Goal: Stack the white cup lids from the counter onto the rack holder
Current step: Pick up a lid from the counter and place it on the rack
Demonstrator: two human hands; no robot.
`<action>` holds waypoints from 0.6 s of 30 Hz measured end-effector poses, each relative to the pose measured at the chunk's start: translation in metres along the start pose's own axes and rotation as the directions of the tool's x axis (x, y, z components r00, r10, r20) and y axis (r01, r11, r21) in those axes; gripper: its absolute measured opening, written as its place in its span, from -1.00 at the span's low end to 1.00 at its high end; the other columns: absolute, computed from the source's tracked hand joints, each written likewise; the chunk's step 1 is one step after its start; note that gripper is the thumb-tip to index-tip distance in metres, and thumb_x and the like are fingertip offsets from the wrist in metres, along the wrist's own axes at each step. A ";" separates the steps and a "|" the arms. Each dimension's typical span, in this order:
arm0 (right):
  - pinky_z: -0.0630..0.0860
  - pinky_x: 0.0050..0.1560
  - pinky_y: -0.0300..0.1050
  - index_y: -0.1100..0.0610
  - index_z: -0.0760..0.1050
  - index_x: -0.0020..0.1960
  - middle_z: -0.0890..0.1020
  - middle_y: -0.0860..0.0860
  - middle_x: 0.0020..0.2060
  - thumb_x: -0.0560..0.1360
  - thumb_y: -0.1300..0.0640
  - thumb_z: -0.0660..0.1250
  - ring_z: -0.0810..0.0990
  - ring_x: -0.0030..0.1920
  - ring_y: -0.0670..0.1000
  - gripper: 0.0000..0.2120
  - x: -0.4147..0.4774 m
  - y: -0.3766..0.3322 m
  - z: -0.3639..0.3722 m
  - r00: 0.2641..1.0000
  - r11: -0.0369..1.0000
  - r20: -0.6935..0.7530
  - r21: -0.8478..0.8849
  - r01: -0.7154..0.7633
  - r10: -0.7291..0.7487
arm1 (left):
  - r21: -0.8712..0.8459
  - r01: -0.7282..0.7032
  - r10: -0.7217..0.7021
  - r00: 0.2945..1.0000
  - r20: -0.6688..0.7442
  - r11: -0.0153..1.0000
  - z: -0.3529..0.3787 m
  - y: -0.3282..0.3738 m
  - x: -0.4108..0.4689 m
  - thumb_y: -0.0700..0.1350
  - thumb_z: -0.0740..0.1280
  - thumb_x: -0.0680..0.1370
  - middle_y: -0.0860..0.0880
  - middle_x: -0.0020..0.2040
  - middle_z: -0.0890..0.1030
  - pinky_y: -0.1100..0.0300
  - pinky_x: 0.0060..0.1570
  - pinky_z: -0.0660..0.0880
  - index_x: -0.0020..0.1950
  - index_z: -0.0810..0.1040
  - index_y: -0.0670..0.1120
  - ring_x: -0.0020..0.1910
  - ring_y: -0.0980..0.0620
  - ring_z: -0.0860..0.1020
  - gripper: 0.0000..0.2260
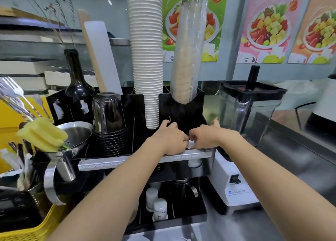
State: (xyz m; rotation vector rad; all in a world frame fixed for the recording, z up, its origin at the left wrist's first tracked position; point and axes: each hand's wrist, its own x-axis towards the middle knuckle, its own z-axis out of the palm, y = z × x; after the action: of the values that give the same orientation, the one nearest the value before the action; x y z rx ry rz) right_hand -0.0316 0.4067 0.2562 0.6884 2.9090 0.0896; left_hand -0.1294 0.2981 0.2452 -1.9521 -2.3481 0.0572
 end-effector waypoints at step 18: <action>0.00 0.18 -0.42 0.11 0.42 0.27 0.48 0.07 0.29 0.46 -0.11 0.20 0.44 0.21 -0.04 -0.53 -0.067 -0.004 0.075 0.575 0.891 -0.804 0.363 0.272 0.151 | -0.080 0.005 -0.061 0.694 -0.717 0.997 0.041 0.019 -0.068 0.02 0.18 0.53 -0.07 0.18 0.62 0.04 0.29 0.20 0.18 0.56 -0.12 0.21 -0.07 0.52 -0.65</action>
State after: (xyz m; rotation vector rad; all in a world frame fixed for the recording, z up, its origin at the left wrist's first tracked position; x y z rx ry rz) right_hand 0.0380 0.3752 0.1902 0.7443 3.9449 -0.4263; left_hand -0.1020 0.2364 0.1995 -1.5322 -1.8455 -0.6862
